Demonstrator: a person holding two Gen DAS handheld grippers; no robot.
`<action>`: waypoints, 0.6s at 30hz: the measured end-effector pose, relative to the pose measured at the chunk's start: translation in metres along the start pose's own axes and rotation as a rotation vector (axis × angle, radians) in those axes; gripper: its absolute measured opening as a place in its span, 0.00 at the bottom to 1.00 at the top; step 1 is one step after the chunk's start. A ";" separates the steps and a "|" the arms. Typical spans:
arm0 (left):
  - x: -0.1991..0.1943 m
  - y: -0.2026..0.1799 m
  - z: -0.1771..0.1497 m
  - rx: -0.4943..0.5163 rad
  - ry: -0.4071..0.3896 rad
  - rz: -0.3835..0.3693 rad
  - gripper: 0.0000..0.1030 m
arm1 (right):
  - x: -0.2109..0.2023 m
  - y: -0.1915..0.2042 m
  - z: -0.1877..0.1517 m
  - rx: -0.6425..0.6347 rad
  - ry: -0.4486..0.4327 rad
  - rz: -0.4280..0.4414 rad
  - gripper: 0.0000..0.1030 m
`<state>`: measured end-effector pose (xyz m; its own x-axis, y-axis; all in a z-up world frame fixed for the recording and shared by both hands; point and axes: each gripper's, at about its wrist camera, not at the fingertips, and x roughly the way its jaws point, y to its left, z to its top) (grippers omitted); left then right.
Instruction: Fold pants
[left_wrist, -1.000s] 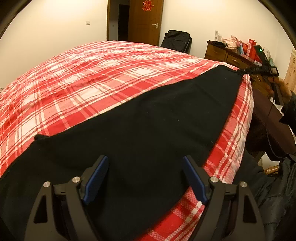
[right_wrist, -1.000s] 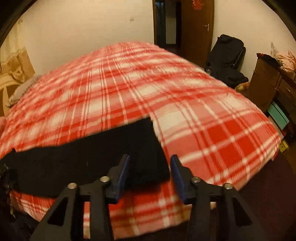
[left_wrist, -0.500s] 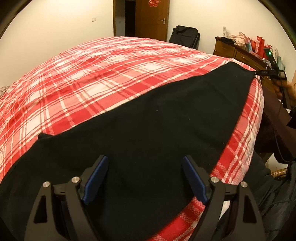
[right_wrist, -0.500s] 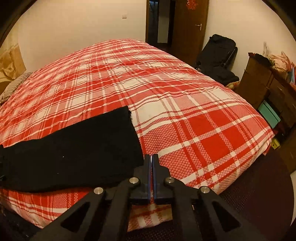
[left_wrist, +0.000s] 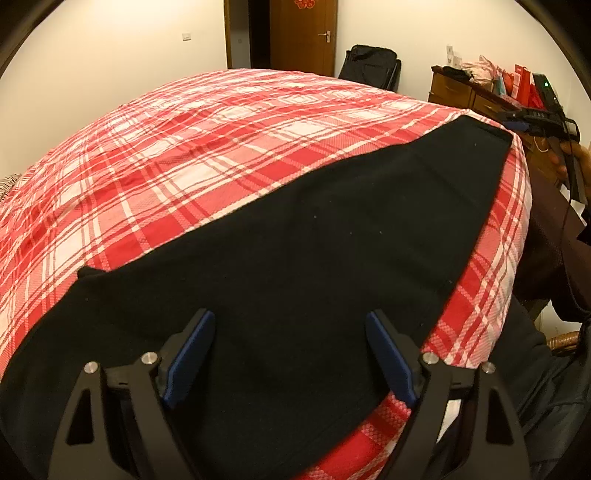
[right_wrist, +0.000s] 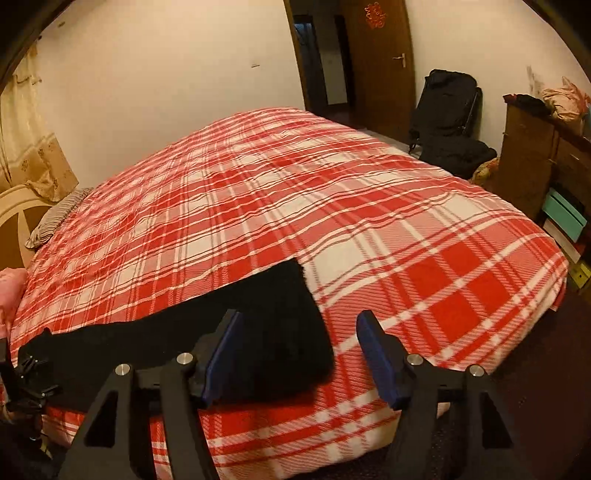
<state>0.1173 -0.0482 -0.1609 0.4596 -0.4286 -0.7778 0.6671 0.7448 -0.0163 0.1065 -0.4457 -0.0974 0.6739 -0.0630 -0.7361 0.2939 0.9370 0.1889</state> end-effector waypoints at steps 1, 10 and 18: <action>0.000 0.000 0.000 0.000 0.002 0.000 0.85 | 0.004 0.001 0.000 0.000 0.010 -0.003 0.64; -0.012 0.006 0.005 -0.005 -0.042 0.026 0.86 | 0.028 -0.007 -0.005 0.029 0.047 -0.012 0.64; -0.002 0.020 0.005 -0.060 -0.020 0.047 0.86 | 0.033 -0.010 -0.003 0.023 0.053 -0.013 0.51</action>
<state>0.1330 -0.0350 -0.1560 0.5015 -0.4018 -0.7662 0.6083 0.7935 -0.0180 0.1243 -0.4559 -0.1254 0.6331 -0.0567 -0.7720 0.3187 0.9279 0.1933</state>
